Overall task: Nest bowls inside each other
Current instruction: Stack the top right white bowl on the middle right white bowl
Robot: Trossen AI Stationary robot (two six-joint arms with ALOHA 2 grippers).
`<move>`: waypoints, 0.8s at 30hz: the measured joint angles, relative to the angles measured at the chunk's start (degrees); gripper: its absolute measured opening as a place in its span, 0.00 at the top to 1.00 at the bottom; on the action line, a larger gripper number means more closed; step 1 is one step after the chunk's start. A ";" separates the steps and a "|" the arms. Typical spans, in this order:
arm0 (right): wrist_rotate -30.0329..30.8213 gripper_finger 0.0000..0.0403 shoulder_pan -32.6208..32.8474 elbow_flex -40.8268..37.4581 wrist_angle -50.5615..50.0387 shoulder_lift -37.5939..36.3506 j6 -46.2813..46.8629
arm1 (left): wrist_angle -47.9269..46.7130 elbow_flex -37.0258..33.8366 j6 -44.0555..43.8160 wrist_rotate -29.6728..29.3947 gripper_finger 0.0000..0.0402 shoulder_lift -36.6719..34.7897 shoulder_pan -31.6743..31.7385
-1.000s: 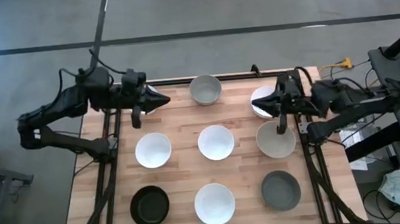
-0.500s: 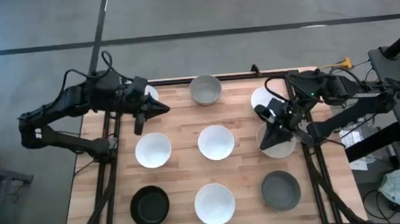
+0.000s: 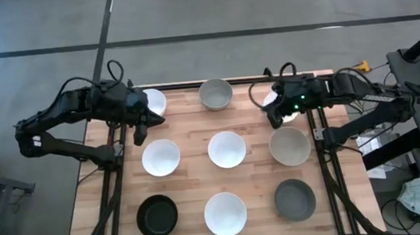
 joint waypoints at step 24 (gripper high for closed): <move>-22.10 0.98 -22.98 -1.41 -10.55 18.53 -29.63 | -6.82 -5.22 3.37 -4.41 1.00 0.97 0.07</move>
